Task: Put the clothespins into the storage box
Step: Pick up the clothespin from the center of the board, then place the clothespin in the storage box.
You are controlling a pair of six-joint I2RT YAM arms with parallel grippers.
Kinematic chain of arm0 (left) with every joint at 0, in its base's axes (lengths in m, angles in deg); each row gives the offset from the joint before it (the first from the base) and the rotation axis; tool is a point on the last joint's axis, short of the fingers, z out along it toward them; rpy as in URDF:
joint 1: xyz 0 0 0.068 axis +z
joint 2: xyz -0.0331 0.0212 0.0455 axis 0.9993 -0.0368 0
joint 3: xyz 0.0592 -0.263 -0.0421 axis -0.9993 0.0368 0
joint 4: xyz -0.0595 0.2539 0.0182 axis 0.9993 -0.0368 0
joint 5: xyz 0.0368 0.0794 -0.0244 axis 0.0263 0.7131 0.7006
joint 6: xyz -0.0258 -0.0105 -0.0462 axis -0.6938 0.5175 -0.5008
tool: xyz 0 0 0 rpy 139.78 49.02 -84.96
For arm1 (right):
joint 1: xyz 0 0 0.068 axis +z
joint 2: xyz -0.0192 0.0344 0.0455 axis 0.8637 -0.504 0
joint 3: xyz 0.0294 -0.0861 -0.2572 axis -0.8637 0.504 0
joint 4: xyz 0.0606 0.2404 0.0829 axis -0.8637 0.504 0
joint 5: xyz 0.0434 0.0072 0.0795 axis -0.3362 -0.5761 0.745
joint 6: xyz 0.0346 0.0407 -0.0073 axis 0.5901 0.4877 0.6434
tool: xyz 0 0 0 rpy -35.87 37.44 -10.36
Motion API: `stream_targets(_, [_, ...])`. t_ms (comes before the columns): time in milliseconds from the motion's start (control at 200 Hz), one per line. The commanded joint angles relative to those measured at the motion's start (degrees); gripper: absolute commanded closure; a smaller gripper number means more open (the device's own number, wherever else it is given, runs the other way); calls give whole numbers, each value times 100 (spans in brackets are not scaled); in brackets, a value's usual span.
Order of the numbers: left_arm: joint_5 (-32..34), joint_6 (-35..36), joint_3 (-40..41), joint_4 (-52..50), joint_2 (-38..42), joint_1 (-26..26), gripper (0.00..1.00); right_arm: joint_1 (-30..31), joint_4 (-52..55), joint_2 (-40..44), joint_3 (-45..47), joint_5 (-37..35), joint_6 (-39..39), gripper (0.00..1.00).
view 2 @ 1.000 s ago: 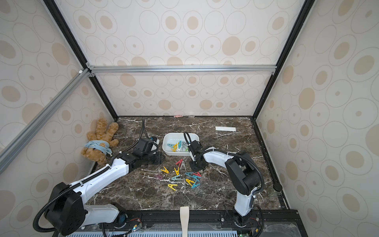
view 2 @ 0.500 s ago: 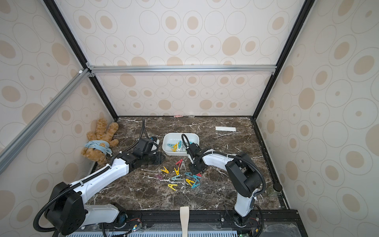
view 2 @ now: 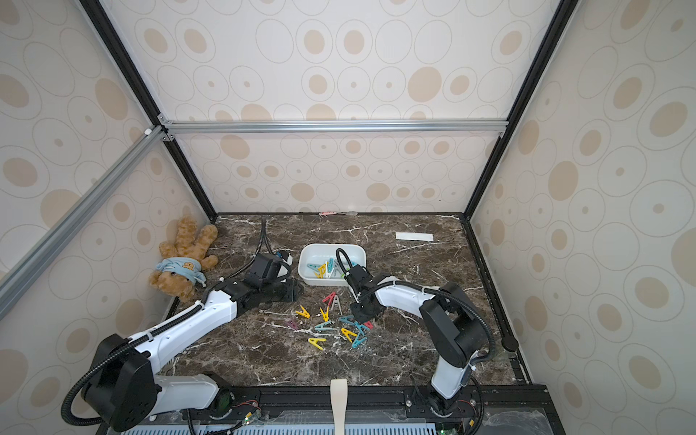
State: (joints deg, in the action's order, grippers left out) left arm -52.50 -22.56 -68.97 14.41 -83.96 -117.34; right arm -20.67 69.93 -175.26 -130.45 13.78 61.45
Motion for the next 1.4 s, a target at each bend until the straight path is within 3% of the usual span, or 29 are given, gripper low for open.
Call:
stream_targets(0, [100,-139,40,23,72,45,53,40,498,267,-333,-197,-128,100])
stream_targets(225, [275,-366,339,101,379,45,53,5,905,547,-1035,-188,-270,100])
stream_targets(355, [312,-526,604,102,592,45,53,-187,966,291,-1839,269,-390,100])
stream_targets(510, [326,-660,838,-40,841,45,53,-604,789,-522,-3016,963,-371,100])
stream_targets(870, [443,-847,1048,-257,1339,45,52,-1137,710,-2910,-5407,1545,3,100])
stream_targets(1396, [357,-943,1073,-292,1300,45,52,-1217,570,-3476,-5721,1687,119,96])
